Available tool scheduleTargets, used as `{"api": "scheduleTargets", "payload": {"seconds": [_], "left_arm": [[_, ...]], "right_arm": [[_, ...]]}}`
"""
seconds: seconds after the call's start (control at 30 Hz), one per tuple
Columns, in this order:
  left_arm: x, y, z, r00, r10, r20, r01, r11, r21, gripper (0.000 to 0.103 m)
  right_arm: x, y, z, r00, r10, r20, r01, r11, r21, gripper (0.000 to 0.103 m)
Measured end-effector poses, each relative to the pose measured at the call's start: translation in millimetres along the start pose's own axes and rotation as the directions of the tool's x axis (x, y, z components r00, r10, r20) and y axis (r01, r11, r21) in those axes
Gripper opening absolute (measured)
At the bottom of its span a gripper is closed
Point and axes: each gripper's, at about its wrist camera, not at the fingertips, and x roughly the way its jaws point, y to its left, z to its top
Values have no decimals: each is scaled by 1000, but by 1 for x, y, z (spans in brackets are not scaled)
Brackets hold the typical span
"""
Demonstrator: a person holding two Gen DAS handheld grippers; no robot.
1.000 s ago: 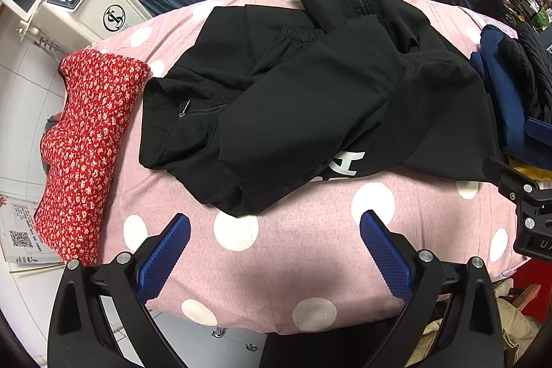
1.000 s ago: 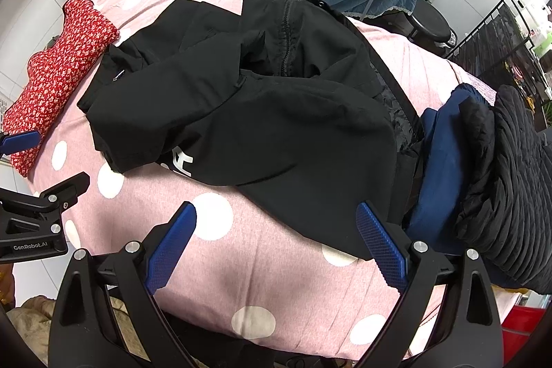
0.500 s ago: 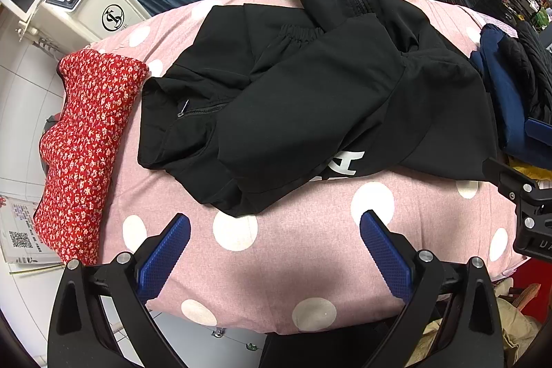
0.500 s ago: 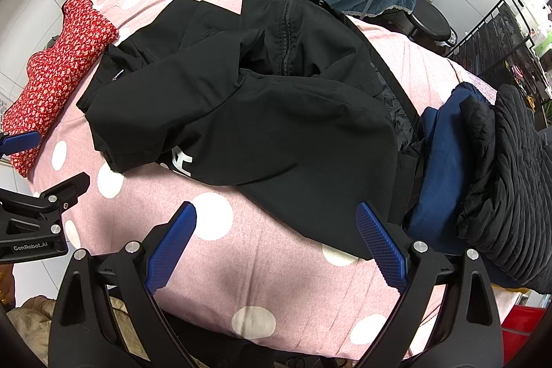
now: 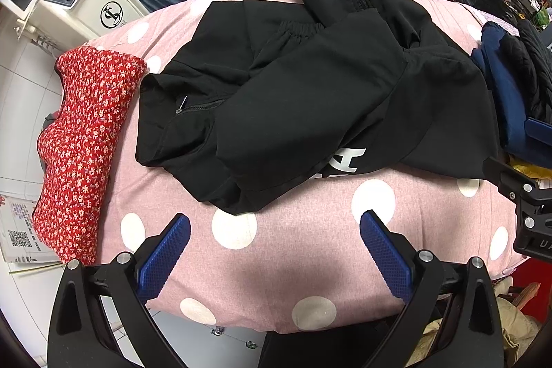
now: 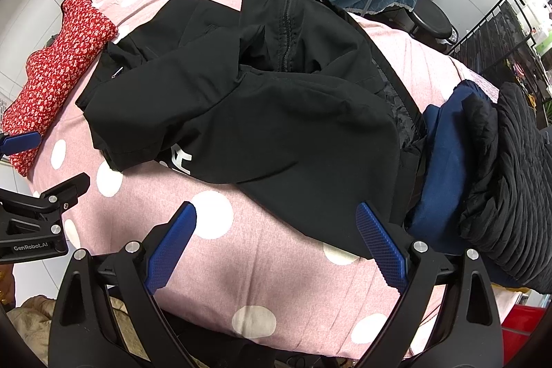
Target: Fold large clothes
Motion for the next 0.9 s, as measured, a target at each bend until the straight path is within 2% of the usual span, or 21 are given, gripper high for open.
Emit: {"api": "scheduleTargets", "payload": {"seconds": [0.27, 0.4, 0.5, 0.6, 0.7, 0.73, 0.77, 0.8, 0.83, 0.9], "left_arm": [[8, 16, 2, 999, -28, -17, 27, 998, -53, 97], [16, 43, 2, 997, -68, -26, 63, 989, -137, 97], [24, 76, 0, 993, -117, -28, 107, 964, -243, 97], [36, 114, -5, 981, -192, -16, 172, 911, -375, 97], [51, 154, -13, 956, -293, 24, 262, 809, -526, 97], [60, 170, -16, 935, -350, 51, 311, 747, -588, 97], [64, 177, -17, 926, -373, 62, 331, 720, -610, 96], [74, 189, -19, 906, -414, 86, 365, 663, -653, 96], [80, 195, -19, 896, -433, 96, 378, 633, -675, 96], [93, 203, -21, 887, -450, 106, 384, 590, -710, 96]], "right_arm": [[5, -1, 2, 1000, 7, -4, -7, 1000, -3, 93], [6, -4, 5, 1000, 21, 9, -21, 1000, 1, 93], [8, -9, 13, 998, 51, 23, -51, 999, -2, 92], [7, -11, 28, 994, 97, 49, -96, 995, -15, 93], [7, -7, 55, 988, 138, 71, -134, 989, -58, 93], [7, -5, 65, 986, 147, 79, -141, 987, -75, 93], [7, 0, 80, 983, 162, 91, -152, 983, -99, 92], [8, 4, 92, 980, 175, 99, -164, 980, -116, 92], [9, 7, 104, 976, 192, 105, -177, 975, -130, 92], [14, 19, 135, 966, 230, 116, -210, 964, -166, 92]]}}
